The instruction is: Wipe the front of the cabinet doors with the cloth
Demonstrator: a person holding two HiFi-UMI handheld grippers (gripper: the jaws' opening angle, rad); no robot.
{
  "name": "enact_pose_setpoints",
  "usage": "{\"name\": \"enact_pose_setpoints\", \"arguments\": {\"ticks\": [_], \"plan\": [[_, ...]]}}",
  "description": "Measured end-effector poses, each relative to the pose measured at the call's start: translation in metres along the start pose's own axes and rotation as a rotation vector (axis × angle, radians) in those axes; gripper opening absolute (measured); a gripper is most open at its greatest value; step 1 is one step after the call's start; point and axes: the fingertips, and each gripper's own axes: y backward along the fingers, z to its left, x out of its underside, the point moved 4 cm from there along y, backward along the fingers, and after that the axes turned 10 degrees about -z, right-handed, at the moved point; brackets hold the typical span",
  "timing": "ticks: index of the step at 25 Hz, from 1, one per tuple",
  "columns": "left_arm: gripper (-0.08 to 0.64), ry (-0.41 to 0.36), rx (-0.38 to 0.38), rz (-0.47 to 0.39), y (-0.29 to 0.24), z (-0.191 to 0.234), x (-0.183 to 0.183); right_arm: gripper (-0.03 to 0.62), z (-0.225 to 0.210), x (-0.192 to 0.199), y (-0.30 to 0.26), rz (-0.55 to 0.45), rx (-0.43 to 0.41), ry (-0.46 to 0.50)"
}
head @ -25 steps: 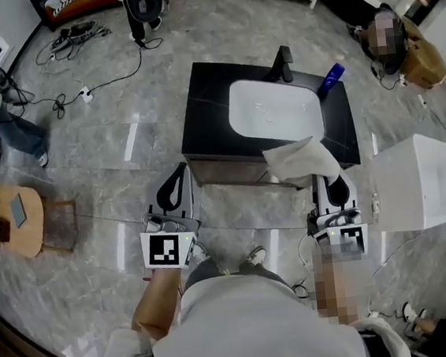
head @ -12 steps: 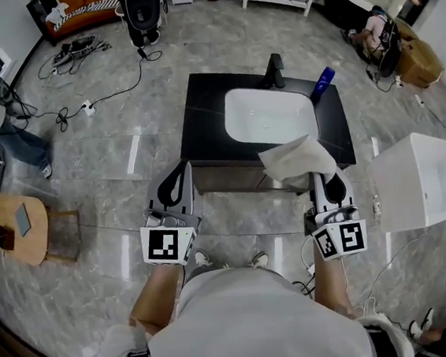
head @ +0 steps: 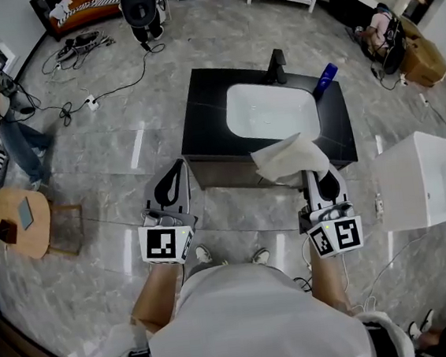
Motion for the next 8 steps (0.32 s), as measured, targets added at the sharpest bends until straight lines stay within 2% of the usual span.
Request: {"name": "enact_pose_setpoints", "arguments": {"ticks": [8], "plan": [[0.018, 0.012, -0.008, 0.001, -0.0001, -0.0046, -0.0004, 0.08, -0.0025, -0.003, -0.0054, -0.004, -0.014, 0.003]]}}
